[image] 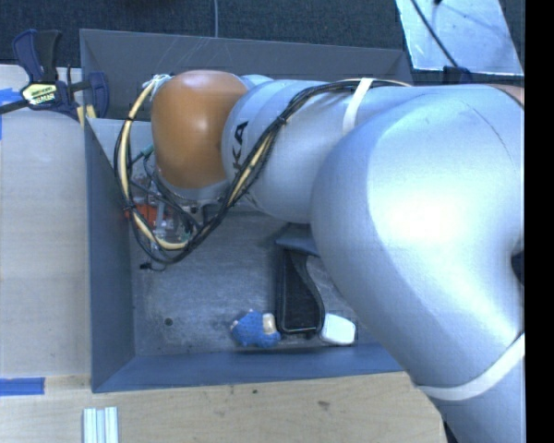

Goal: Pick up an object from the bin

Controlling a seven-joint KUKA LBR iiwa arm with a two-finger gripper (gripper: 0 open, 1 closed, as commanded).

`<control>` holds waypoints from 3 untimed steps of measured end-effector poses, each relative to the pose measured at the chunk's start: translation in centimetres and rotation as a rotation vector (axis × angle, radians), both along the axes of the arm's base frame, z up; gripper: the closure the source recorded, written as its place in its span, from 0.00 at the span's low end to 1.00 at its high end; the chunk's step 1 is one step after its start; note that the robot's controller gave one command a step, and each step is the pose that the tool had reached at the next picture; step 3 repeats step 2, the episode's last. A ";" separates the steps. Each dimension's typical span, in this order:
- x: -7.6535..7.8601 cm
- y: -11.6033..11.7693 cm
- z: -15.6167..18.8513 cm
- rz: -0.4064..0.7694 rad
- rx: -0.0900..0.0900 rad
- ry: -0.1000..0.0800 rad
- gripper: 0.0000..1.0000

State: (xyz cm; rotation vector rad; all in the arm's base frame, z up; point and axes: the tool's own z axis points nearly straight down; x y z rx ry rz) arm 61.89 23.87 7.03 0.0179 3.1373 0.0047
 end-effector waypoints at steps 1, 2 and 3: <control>0.1 -0.3 0.1 -0.004 -0.001 -0.001 1.00; -1.9 -3.0 13.2 0.022 0.000 -0.008 1.00; -1.9 -3.0 13.2 0.022 0.000 -0.008 1.00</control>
Offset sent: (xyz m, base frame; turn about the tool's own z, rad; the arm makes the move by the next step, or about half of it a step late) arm 0.0000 0.0000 0.0000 0.0000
